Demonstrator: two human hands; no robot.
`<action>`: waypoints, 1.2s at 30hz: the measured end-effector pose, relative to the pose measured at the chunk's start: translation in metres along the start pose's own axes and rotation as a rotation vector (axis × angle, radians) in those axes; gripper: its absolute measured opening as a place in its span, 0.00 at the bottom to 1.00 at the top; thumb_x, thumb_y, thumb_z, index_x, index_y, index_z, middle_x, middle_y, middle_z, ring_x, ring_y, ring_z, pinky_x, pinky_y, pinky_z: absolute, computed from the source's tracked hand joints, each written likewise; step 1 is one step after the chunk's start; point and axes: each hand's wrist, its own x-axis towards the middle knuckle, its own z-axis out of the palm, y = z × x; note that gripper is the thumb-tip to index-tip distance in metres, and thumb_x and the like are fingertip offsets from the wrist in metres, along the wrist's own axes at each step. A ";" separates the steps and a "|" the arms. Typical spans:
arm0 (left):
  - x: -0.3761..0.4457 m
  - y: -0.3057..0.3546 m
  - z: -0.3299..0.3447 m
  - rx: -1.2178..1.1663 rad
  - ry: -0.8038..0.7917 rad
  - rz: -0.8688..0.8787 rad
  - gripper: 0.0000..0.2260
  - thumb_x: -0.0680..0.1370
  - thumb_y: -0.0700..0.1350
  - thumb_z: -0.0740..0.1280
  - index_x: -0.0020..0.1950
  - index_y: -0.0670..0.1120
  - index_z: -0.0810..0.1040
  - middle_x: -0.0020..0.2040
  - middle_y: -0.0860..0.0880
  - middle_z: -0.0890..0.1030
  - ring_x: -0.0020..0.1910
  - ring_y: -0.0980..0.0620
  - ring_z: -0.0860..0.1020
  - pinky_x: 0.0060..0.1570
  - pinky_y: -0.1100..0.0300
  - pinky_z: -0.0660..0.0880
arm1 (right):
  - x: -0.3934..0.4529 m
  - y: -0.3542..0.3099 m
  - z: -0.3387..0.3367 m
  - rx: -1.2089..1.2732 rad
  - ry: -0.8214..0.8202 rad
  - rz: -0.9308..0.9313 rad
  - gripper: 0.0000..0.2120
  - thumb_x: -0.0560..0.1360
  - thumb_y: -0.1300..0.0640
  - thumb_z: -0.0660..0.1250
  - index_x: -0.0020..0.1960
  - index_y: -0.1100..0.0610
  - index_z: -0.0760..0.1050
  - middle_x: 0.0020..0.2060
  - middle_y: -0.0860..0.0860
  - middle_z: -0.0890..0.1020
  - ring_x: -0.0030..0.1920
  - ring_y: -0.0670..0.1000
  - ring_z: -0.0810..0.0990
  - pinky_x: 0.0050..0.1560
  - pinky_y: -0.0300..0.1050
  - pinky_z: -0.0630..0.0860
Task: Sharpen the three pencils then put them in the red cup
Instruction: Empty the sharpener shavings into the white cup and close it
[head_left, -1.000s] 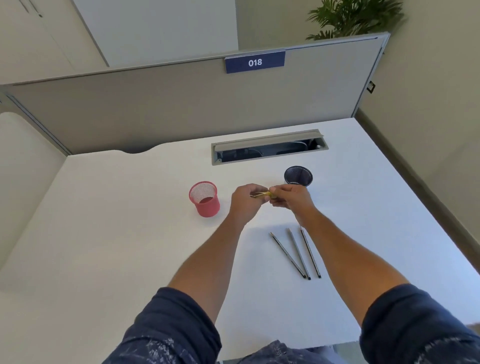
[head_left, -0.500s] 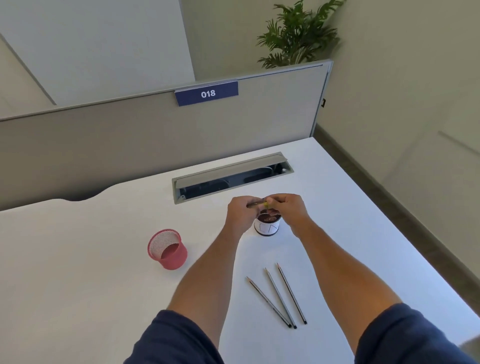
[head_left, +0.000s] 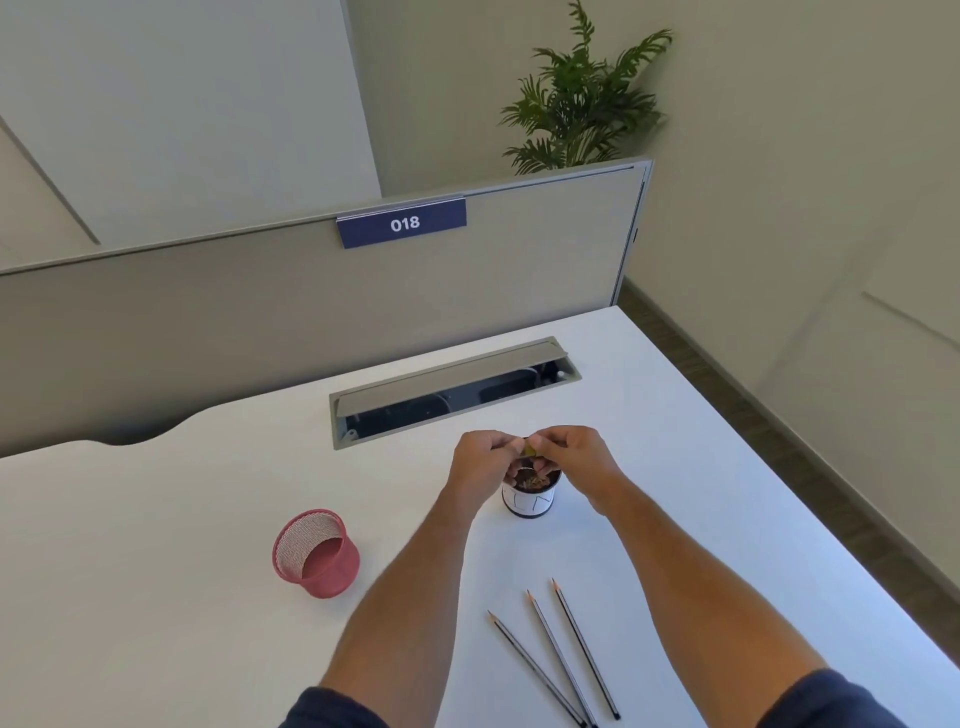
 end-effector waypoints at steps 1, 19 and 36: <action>-0.001 0.001 0.000 -0.010 0.000 -0.007 0.07 0.80 0.42 0.70 0.49 0.41 0.87 0.38 0.42 0.85 0.37 0.48 0.82 0.38 0.55 0.82 | 0.000 0.000 0.001 -0.004 0.011 0.000 0.08 0.80 0.57 0.70 0.52 0.60 0.85 0.41 0.59 0.87 0.37 0.48 0.84 0.49 0.41 0.83; -0.011 -0.006 -0.006 0.061 0.176 0.025 0.08 0.77 0.40 0.74 0.55 0.46 0.88 0.52 0.48 0.87 0.54 0.49 0.83 0.60 0.53 0.79 | -0.002 -0.005 0.002 0.223 0.152 0.316 0.08 0.73 0.61 0.78 0.43 0.66 0.82 0.36 0.60 0.85 0.34 0.53 0.84 0.45 0.46 0.85; -0.008 0.023 -0.004 0.516 0.058 0.169 0.11 0.68 0.51 0.80 0.44 0.49 0.83 0.42 0.51 0.82 0.43 0.50 0.80 0.38 0.58 0.73 | -0.015 0.000 -0.005 -0.044 0.183 0.006 0.11 0.71 0.55 0.79 0.53 0.52 0.85 0.44 0.47 0.88 0.46 0.47 0.86 0.44 0.39 0.80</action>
